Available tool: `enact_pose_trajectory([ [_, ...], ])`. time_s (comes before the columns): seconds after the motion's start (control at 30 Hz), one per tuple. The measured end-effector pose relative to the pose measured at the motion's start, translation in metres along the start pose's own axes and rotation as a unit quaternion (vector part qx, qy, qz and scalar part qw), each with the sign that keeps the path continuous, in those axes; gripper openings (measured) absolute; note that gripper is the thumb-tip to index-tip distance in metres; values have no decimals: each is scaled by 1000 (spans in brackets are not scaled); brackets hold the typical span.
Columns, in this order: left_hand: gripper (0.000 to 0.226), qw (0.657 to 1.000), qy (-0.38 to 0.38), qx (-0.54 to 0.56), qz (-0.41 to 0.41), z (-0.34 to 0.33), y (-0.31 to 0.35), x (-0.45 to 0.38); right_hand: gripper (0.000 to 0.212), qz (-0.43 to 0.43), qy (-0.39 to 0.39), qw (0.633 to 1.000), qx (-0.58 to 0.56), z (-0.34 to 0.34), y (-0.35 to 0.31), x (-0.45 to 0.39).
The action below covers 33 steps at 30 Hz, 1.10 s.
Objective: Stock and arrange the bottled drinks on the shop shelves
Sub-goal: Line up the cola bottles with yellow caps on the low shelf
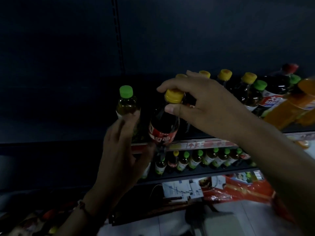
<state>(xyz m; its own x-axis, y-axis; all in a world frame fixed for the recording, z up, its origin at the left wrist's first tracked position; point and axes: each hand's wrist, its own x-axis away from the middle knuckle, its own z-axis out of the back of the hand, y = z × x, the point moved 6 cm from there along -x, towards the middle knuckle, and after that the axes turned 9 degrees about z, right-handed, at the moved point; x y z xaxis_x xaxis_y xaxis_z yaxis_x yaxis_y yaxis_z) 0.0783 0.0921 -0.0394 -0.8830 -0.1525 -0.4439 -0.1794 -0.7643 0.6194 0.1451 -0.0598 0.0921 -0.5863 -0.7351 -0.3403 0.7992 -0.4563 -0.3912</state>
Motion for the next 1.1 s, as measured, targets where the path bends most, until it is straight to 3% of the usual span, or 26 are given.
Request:
enact_pose_trajectory([
  [0.07, 81, 976, -120, 159, 84, -15, 9, 12, 35, -17, -6, 998, -54, -2, -3, 11],
  [0.13, 89, 912, -219, 303, 168, -36, 19, 28, 35, -29, -11, 993, -110, -8, -4, 21],
  [0.2, 88, 863, -248, 384, 216, -53, 22, 43, 34, -43, -11, 987, -157, -14, -1, 31],
  [0.33, 68, 830, -222, 432, 273, -82, 19, 66, 39, -113, -9, 967, -228, -42, 31, 53],
  [0.43, 59, 806, -215, 451, 319, -108, 21, 88, 50, -192, -15, 930, -311, -74, 58, 85],
  [0.53, 47, 754, -203, 493, 384, -133, 19, 111, 61, -255, -61, 882, -391, -112, 70, 137],
  [0.6, 43, 712, -188, 535, 413, -157, 19, 121, 52, -279, -108, 849, -435, -140, 77, 178],
  [0.7, 52, 635, -73, 583, 501, -205, 4, 143, 50, -303, -189, 825, -438, -181, 90, 236],
  [0.77, 53, 610, -7, 612, 504, -232, 9, 157, 54, -300, -199, 830, -427, -202, 111, 265],
  [0.83, 36, 626, 29, 561, 540, -262, 23, 173, 43, -288, -174, 851, -402, -212, 136, 289],
  [0.93, 45, 690, 13, 508, 516, -290, 50, 203, 21, -270, -177, 857, -402, -219, 169, 318],
  [1.03, 49, 764, -20, 446, 466, -308, 49, 214, 26, -273, -195, 837, -432, -235, 193, 340],
  [1.1, 41, 774, -59, 436, 455, -317, 35, 218, 30, -311, -178, 827, -434, -248, 211, 348],
])
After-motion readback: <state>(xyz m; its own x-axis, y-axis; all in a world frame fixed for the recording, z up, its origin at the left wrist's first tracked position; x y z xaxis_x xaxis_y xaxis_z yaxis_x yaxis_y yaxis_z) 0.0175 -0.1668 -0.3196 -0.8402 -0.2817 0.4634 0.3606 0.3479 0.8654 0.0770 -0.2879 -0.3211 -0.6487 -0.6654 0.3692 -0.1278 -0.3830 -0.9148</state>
